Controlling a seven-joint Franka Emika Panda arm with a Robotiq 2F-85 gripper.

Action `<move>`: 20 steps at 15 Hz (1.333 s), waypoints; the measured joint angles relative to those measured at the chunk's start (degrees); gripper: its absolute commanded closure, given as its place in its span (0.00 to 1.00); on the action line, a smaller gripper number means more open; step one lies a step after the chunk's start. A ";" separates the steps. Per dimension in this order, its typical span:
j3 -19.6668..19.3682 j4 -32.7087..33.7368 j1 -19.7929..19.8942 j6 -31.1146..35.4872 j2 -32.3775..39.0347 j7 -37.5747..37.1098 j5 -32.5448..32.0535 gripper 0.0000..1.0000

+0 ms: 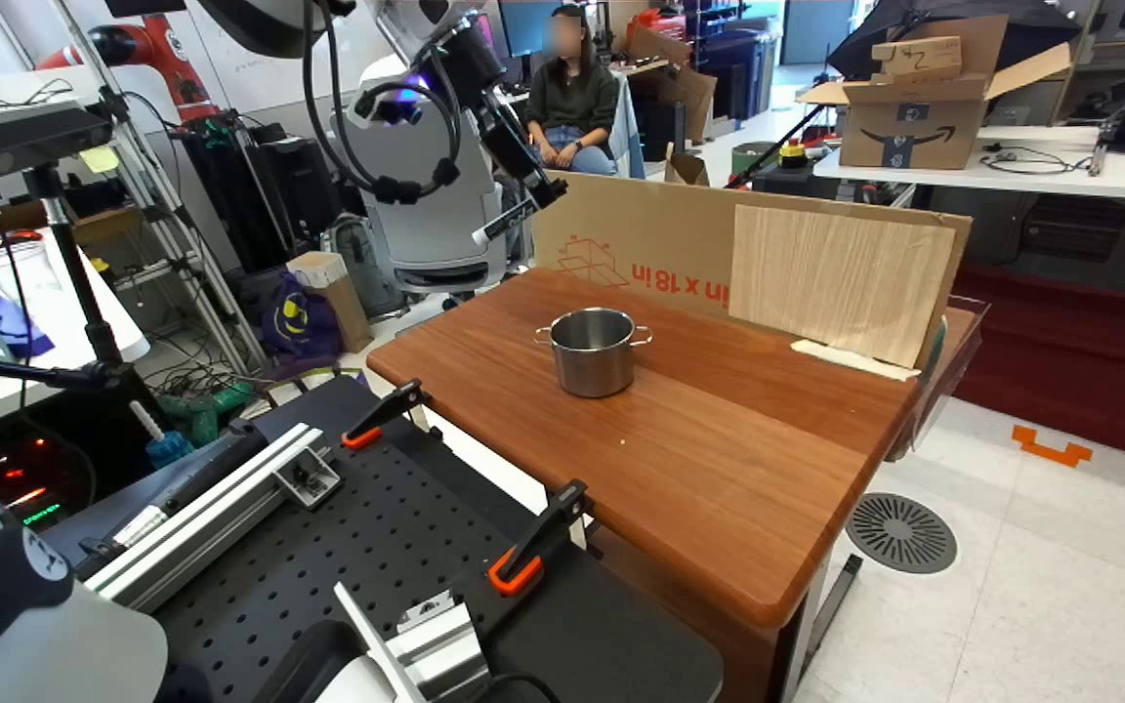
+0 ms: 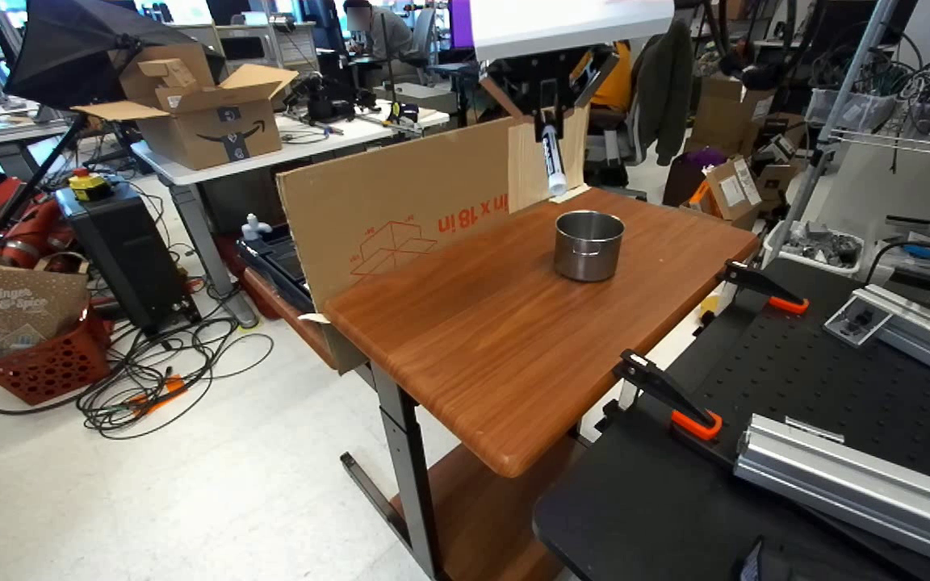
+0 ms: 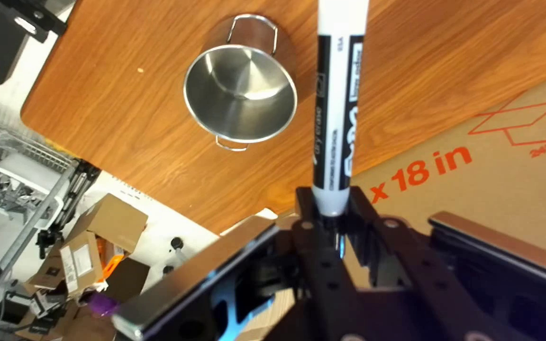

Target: Put the marker in the pot

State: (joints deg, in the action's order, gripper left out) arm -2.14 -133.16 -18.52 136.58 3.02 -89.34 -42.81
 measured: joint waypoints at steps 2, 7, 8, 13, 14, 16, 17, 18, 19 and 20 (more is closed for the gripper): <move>1.35 -0.76 2.10 -0.83 -0.92 -3.25 -4.19 0.95; 3.27 -1.78 5.88 -3.02 -1.18 -10.48 -13.41 0.95; 3.44 -1.99 6.41 -3.29 -1.18 -11.46 -14.70 0.95; 3.73 -2.83 8.33 -4.53 -0.77 -16.46 -19.97 0.95; 3.74 -2.98 8.66 -4.78 -0.53 -17.32 -20.81 0.95; 3.76 -3.14 9.24 -4.93 0.32 -19.06 -21.97 0.95; 3.76 -3.13 9.44 -4.96 0.92 -19.93 -22.44 0.95; 3.76 -3.13 9.53 -5.01 1.52 -21.10 -23.18 0.95; 3.76 -3.11 9.54 -5.07 2.15 -22.22 -23.76 0.95; 3.81 -3.03 9.54 -5.22 2.79 -23.39 -24.33 0.95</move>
State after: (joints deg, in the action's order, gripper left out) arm 1.67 -136.19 -8.98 131.36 5.81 -112.73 -67.14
